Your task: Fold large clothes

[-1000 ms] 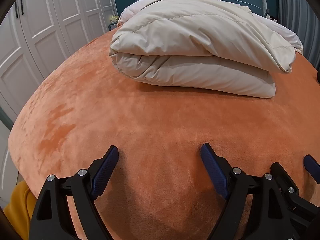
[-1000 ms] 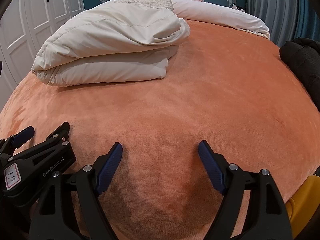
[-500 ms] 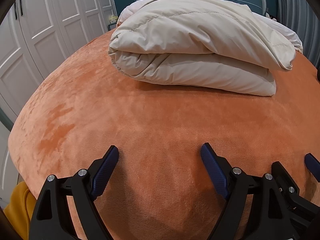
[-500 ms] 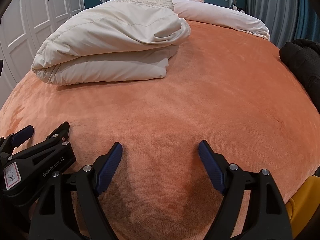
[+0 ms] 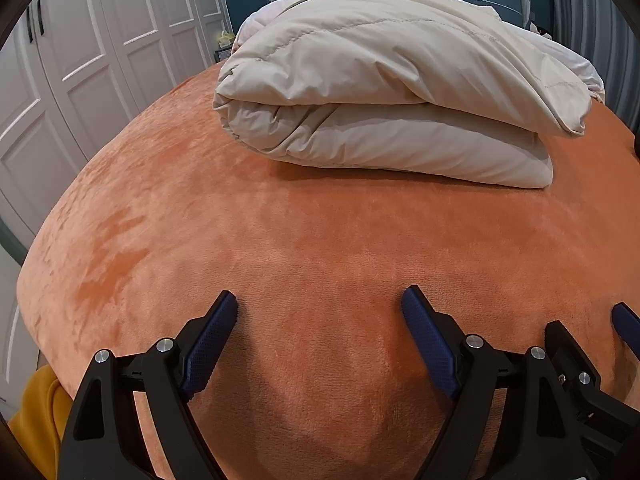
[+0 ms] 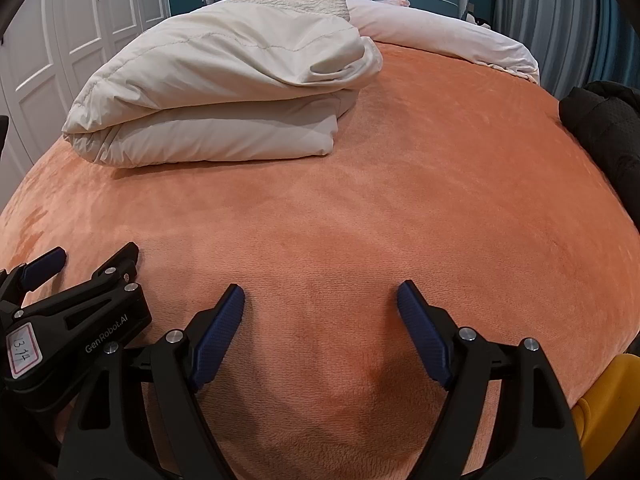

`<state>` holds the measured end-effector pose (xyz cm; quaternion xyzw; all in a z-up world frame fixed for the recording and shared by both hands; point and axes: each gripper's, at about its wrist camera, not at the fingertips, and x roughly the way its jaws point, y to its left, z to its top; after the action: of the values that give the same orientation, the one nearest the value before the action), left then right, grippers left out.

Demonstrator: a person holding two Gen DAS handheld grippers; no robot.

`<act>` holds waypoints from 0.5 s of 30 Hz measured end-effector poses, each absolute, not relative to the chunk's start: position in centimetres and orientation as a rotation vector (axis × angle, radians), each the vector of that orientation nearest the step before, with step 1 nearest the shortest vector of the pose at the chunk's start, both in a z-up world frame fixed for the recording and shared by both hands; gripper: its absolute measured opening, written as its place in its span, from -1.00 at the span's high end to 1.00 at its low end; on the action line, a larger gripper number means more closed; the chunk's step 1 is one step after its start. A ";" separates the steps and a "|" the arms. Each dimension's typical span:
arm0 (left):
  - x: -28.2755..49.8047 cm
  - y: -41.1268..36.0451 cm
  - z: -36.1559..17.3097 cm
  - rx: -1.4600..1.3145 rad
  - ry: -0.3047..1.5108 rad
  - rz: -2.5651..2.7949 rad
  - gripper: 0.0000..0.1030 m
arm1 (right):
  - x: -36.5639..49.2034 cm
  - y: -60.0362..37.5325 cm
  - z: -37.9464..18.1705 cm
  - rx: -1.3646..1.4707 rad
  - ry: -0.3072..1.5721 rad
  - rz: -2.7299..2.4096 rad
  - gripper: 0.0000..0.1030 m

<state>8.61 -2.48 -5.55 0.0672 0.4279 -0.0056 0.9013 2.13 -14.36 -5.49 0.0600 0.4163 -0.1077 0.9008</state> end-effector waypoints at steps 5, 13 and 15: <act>8.6 -2.5 -5.5 0.141 0.883 -0.012 -0.59 | 2.0 -14.3 -5.5 0.121 0.860 -0.224 -0.48; 8.6 -2.6 -5.6 0.146 0.883 -0.013 -0.59 | 1.9 -14.2 -5.5 0.119 0.859 -0.226 -0.48; 8.6 -2.5 -5.6 0.149 0.884 -0.014 -0.59 | 1.9 -14.2 -5.5 0.119 0.859 -0.226 -0.48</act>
<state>8.58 -2.46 -5.62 0.0720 0.4274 -0.0069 0.9012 1.92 -14.16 -5.49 0.0574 0.4151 -0.1091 0.9014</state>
